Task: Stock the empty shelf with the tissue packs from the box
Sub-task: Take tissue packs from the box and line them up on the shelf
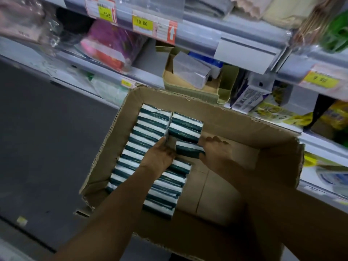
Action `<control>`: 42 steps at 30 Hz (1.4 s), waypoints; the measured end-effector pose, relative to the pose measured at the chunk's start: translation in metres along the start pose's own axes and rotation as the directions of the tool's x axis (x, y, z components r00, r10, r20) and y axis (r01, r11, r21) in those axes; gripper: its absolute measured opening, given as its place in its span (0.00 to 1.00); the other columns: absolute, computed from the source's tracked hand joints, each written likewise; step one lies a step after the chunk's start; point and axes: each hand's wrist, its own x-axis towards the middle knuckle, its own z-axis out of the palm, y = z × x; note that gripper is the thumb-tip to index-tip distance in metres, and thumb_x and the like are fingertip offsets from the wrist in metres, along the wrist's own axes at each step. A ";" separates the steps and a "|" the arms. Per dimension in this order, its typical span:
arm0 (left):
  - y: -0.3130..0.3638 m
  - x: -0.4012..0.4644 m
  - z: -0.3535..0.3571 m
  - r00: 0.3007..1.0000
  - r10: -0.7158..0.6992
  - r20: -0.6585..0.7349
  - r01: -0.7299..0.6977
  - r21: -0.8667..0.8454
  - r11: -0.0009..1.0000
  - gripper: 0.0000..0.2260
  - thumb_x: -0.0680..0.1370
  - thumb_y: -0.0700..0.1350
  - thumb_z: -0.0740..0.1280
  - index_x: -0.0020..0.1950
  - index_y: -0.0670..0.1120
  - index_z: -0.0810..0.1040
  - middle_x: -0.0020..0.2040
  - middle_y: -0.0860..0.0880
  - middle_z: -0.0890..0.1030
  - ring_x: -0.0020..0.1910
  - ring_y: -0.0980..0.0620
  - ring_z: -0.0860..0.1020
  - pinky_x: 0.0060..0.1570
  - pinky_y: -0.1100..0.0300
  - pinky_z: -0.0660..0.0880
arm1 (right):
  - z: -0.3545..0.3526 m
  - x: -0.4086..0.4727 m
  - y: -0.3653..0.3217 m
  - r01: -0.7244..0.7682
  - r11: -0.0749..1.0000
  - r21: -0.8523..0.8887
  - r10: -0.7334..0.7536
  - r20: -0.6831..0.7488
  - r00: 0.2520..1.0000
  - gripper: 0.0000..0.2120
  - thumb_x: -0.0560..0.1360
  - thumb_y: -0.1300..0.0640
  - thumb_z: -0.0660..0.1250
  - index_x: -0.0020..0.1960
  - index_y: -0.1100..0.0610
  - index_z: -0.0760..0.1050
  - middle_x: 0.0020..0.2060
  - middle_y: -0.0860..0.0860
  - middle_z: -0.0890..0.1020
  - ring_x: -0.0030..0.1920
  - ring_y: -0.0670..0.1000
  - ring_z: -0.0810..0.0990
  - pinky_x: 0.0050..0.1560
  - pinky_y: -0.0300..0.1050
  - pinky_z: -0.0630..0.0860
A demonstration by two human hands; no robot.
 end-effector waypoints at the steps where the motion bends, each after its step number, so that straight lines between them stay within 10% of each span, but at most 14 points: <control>1: 0.001 -0.002 -0.003 1.000 0.000 0.000 0.000 -0.017 1.000 0.25 0.82 0.44 0.59 0.78 0.46 0.56 0.78 0.45 0.60 0.79 0.41 0.48 0.66 0.48 0.26 | -0.004 -0.005 0.004 0.003 1.000 0.028 -0.003 -0.007 1.000 0.20 0.77 0.51 0.62 0.68 0.50 0.68 0.59 0.51 0.77 0.58 0.54 0.74 0.50 0.46 0.71; 6: 0.000 -0.031 -0.023 0.972 -0.136 -0.194 0.044 -0.417 0.908 0.23 0.79 0.51 0.63 0.73 0.53 0.66 0.71 0.46 0.71 0.76 0.44 0.60 0.76 0.45 0.40 | -0.042 -0.045 0.020 -0.033 0.982 0.186 0.055 -0.114 0.992 0.13 0.77 0.49 0.63 0.61 0.47 0.70 0.53 0.49 0.79 0.52 0.52 0.77 0.44 0.46 0.74; 11: -0.004 -0.090 -0.077 0.838 -0.476 -0.266 -0.070 -0.918 0.390 0.17 0.72 0.48 0.70 0.61 0.53 0.79 0.51 0.51 0.82 0.50 0.50 0.79 0.57 0.51 0.75 | -0.103 -0.095 0.030 -0.093 0.923 0.373 0.186 -0.222 0.957 0.10 0.78 0.49 0.64 0.58 0.46 0.70 0.48 0.47 0.82 0.44 0.49 0.81 0.44 0.50 0.80; 15: -0.016 -0.129 -0.127 0.832 -0.513 -0.212 -0.160 -0.976 0.144 0.12 0.74 0.43 0.72 0.57 0.53 0.78 0.47 0.54 0.81 0.46 0.56 0.79 0.45 0.58 0.77 | -0.159 -0.138 0.033 -0.043 0.883 0.468 0.252 -0.394 0.884 0.10 0.77 0.52 0.66 0.57 0.49 0.72 0.50 0.47 0.81 0.46 0.50 0.78 0.42 0.47 0.75; 21: -0.034 -0.162 -0.211 0.753 -0.559 -0.347 -0.331 -0.934 0.134 0.14 0.75 0.42 0.72 0.58 0.52 0.76 0.49 0.54 0.81 0.47 0.60 0.79 0.42 0.68 0.76 | -0.229 -0.205 0.038 0.060 0.864 0.501 0.289 -0.588 0.755 0.12 0.78 0.52 0.66 0.60 0.52 0.73 0.50 0.49 0.81 0.50 0.53 0.79 0.42 0.50 0.75; 33: -0.013 -0.215 -0.384 0.574 -0.575 -0.584 -0.674 -0.735 0.073 0.09 0.77 0.52 0.70 0.54 0.62 0.73 0.56 0.49 0.80 0.54 0.48 0.80 0.52 0.42 0.79 | -0.347 -0.338 0.120 0.234 0.888 0.396 0.243 -0.836 0.492 0.10 0.79 0.53 0.64 0.58 0.43 0.70 0.47 0.48 0.80 0.39 0.49 0.78 0.42 0.52 0.77; 42: 0.036 -0.203 -0.484 0.541 -0.578 -0.611 -0.765 -0.643 -0.037 0.07 0.79 0.48 0.67 0.56 0.56 0.74 0.56 0.48 0.81 0.52 0.50 0.81 0.49 0.50 0.81 | -0.441 -0.402 0.227 0.214 0.895 0.390 0.333 -0.906 0.261 0.09 0.78 0.58 0.66 0.58 0.53 0.74 0.50 0.41 0.77 0.45 0.32 0.76 0.44 0.25 0.69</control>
